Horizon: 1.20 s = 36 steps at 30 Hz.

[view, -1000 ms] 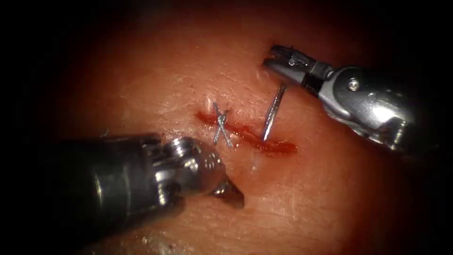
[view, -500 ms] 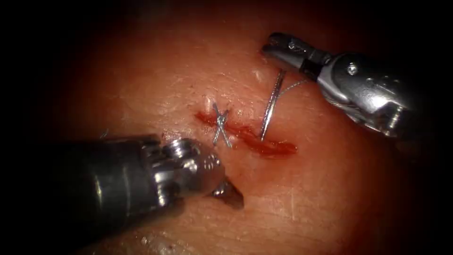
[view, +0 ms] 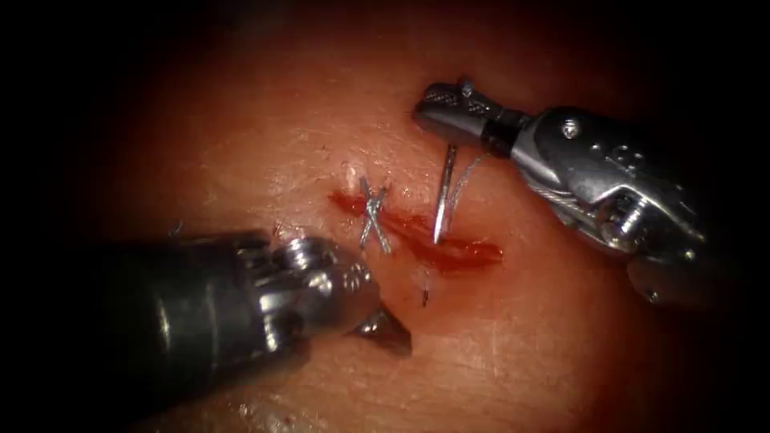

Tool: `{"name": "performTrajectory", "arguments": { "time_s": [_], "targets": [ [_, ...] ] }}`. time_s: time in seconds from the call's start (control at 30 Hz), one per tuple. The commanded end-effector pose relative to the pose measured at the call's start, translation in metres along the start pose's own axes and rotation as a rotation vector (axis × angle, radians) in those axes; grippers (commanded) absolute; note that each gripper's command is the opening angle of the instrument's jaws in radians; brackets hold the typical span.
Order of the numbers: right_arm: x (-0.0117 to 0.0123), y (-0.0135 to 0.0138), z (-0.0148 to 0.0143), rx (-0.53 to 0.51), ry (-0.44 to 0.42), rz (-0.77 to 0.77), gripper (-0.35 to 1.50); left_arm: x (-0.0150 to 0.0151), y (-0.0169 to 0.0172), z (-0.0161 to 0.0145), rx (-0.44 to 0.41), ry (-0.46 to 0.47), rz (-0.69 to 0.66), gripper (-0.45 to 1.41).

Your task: Wound Closure

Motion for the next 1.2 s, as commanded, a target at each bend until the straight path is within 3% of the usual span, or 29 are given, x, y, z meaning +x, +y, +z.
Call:
{"name": "performTrajectory", "arguments": {
  "time_s": [0.03,0.6,0.8,0.93,1.0,1.1,1.2],
  "targets": [
    [-0.0005,-0.0003,0.0009,0.01,-0.007,0.012,-0.35,0.0004,-0.0004,0.0005,0.0,0.001,0.002,-0.15],
    [-0.0046,-0.0056,-0.0002,0.145,-0.087,0.223,-0.35,0.0005,-0.0004,-0.0003,-0.002,0.002,0.019,-0.13],
    [-0.0061,-0.0062,-0.0002,0.178,-0.118,0.269,-0.35,0.001,-0.0003,-0.0011,0.006,0.017,0.064,-0.15],
    [-0.0066,-0.0052,0.0,0.119,-0.073,0.265,0.46,0.0019,-0.0002,-0.0024,0.023,0.069,0.25,-0.05],
    [-0.0066,-0.0039,-0.0004,0.097,-0.056,0.244,0.86,0.0022,0.0,-0.003,0.045,0.136,0.358,0.12],
    [-0.0069,-0.0026,-0.0011,0.094,-0.055,0.243,0.96,0.0016,0.0002,-0.003,0.058,0.184,0.444,0.34],
    [-0.007,-0.0014,-0.0023,0.079,-0.049,0.242,0.99,0.0007,0.0002,-0.0026,0.048,0.229,0.614,0.54]
  ]
}}
